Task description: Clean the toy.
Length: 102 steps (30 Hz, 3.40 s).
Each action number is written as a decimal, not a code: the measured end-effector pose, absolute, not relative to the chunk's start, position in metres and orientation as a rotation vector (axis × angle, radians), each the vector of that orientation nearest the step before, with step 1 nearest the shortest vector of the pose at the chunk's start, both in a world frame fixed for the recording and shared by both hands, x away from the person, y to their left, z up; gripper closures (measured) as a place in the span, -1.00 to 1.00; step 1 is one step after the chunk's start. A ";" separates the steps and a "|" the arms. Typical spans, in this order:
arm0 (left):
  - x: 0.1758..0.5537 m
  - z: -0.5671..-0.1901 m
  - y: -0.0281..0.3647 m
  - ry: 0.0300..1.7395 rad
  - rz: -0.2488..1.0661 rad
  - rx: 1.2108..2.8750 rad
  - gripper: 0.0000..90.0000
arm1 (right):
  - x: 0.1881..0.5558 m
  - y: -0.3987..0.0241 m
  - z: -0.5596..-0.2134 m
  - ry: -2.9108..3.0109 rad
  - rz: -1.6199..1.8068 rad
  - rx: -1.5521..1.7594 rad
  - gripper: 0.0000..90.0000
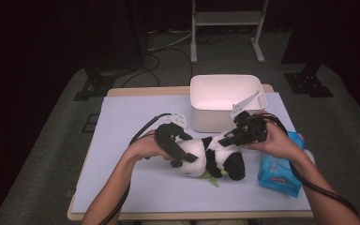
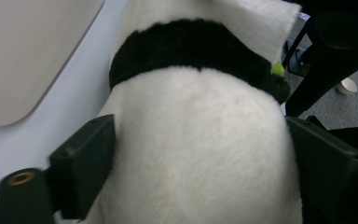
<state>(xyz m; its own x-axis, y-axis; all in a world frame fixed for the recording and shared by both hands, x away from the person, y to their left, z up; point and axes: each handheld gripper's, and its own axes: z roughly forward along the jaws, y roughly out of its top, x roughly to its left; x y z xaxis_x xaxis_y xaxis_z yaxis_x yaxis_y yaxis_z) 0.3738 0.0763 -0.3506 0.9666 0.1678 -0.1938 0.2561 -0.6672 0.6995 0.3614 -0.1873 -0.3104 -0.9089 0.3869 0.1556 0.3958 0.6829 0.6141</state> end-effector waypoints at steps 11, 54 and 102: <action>0.372 -0.361 0.086 0.372 -0.222 2.322 -0.90 | 0.336 -0.179 -0.320 -2.866 -1.001 -0.565 0.74; 0.353 -0.362 0.042 0.238 -0.230 2.368 -0.82 | 0.319 -0.183 -0.322 -2.868 -1.031 -0.547 0.74; 0.338 -0.357 0.078 0.184 0.013 2.315 -0.69 | 0.329 -0.198 -0.336 -2.892 -0.971 -0.689 0.73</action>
<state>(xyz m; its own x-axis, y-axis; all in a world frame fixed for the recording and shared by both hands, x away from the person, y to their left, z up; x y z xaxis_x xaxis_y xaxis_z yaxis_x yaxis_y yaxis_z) 0.3380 0.0785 -0.3573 0.9894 0.1369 -0.0482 0.1285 -0.6719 0.7294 0.3291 -0.1979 -0.3359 -0.9028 0.4031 0.1498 0.4118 0.7100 0.5713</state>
